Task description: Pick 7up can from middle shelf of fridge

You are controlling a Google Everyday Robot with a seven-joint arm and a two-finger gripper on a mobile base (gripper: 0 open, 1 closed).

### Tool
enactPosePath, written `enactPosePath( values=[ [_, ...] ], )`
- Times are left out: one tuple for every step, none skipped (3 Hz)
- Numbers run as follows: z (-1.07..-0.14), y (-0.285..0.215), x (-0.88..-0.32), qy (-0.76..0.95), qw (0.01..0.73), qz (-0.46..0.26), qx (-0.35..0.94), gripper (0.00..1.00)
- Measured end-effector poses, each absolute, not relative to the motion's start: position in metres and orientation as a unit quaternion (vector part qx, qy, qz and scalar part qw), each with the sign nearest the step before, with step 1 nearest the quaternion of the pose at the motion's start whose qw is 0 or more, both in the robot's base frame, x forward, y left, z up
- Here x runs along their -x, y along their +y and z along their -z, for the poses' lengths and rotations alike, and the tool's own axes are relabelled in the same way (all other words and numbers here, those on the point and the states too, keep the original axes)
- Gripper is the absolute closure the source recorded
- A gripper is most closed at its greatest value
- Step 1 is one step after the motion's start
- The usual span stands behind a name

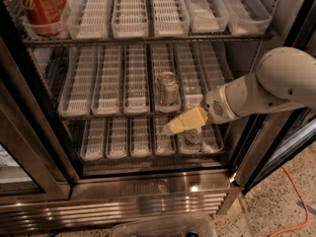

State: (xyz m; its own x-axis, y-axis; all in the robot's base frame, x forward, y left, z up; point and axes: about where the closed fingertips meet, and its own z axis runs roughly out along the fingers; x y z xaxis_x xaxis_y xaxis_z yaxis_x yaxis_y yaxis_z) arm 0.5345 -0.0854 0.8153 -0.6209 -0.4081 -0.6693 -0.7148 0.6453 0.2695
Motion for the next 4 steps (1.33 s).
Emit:
enactPosePath(
  values=[
    [-0.824,-0.083,-0.54,0.854,0.311,-0.274,0.315,0.0],
    [-0.85,-0.086,-0.538,0.836,0.356,-0.29,0.3,0.0],
    [-0.893,-0.089,-0.532,0.818,0.388,-0.29,0.31,0.0],
    [-0.882,-0.084,-0.535,0.821,0.385,-0.291,0.304,0.0]
  ],
)
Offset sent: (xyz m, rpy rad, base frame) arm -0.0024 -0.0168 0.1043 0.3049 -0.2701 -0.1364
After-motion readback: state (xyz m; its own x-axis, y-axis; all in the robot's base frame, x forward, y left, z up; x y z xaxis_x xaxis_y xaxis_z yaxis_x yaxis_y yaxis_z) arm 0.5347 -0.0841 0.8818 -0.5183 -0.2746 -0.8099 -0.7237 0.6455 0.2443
